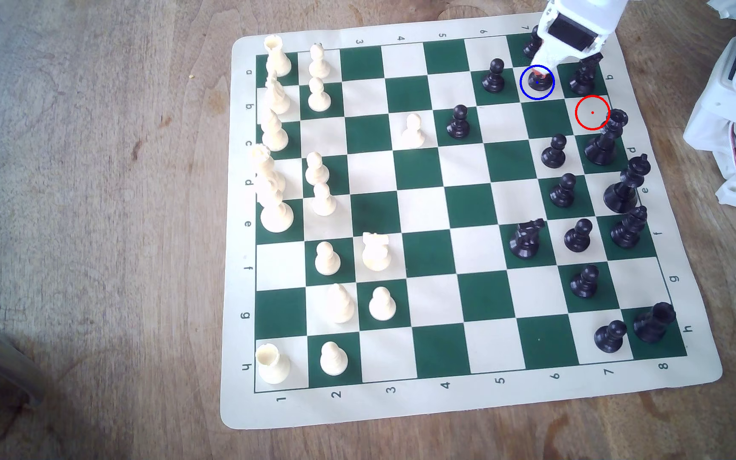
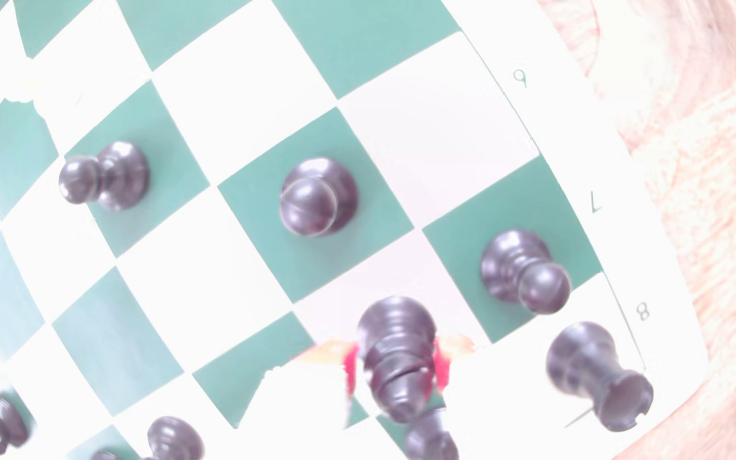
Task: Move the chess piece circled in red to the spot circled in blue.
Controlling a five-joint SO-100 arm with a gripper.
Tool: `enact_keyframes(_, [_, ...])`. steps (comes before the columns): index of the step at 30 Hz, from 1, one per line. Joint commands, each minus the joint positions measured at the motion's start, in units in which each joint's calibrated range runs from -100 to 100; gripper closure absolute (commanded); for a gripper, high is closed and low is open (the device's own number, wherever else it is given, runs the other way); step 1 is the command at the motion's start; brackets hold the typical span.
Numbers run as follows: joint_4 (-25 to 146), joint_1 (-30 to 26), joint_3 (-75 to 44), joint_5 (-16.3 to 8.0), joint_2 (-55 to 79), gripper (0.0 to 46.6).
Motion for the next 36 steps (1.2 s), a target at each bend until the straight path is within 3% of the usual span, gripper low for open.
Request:
enact_keyframes(1, [-0.9, 0.9, -0.2, -0.1, -1.2, 27.5])
enact_keyframes(16, [6.3, 3.3, -1.7, 1.3, -9.3, 24.9])
enact_keyframes(20, [9.8, 3.4, -3.1, 0.9, -16.1, 24.9])
enact_keyframes(23, [12.7, 1.4, 0.7, 0.5, -30.0, 25.3])
enact_keyframes(25, [14.0, -2.1, 2.8, -0.9, -36.8, 25.1])
enact_keyframes(26, [12.4, -6.9, 4.6, -4.2, -42.0, 25.4])
enact_keyframes(29, [5.1, -13.8, 9.7, -8.2, -50.0, 27.6])
enact_keyframes(30, [2.7, -18.0, 12.6, -9.1, -54.9, 31.4])
enact_keyframes(34, [-4.6, -20.9, 17.6, -9.6, -62.0, 46.4])
enact_keyframes(36, [-7.5, -22.2, 19.8, -9.2, -65.5, 46.4])
